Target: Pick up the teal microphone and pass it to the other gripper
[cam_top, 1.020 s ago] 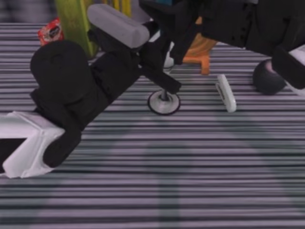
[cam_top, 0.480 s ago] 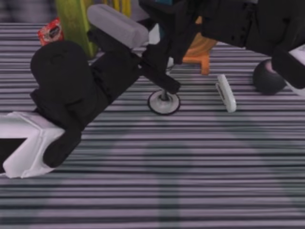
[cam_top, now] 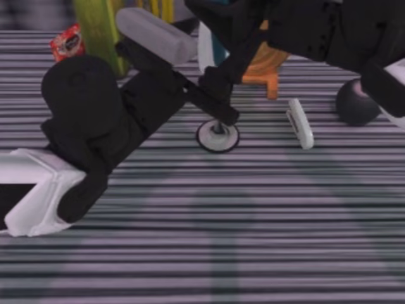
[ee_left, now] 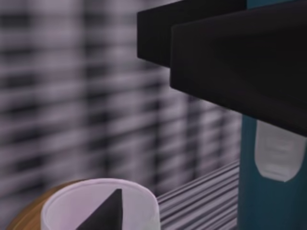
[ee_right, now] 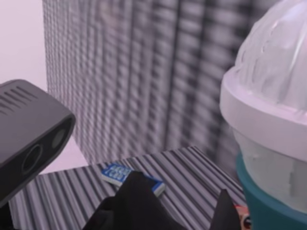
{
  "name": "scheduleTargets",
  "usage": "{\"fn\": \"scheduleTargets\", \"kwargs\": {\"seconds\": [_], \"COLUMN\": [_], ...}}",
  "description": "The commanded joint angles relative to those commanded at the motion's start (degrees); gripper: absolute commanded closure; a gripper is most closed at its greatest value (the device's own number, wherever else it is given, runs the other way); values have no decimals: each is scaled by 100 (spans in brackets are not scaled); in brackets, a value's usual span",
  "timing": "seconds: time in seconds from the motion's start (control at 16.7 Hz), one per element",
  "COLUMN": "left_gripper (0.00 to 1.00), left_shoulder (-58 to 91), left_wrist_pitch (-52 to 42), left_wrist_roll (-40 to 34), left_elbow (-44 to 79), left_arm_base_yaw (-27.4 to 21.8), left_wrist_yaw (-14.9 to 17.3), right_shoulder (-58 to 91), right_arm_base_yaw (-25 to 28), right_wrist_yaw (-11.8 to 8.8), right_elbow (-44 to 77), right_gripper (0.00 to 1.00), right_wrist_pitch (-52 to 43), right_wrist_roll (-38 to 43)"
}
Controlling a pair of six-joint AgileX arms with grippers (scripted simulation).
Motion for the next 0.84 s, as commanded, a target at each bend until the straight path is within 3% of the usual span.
{"fn": "scheduleTargets", "kwargs": {"seconds": [0.24, 0.66, 0.84], "left_gripper": [0, 0, 0], "left_shoulder": [45, -1250, -1462], "left_wrist_pitch": [0, -41, -30], "left_wrist_roll": [29, 8, 3], "left_elbow": [-65, -1331, -1539], "left_arm_base_yaw": [35, 351, 404], "left_wrist_yaw": [-30, 155, 200], "right_shoulder": [-53, -467, -540], "right_arm_base_yaw": [-20, -580, -686], "right_wrist_yaw": [19, -598, -706], "right_elbow": [41, -391, -471], "right_gripper": [100, 100, 100], "right_wrist_pitch": [0, 25, 28], "right_wrist_roll": [-8, -16, -17]}}
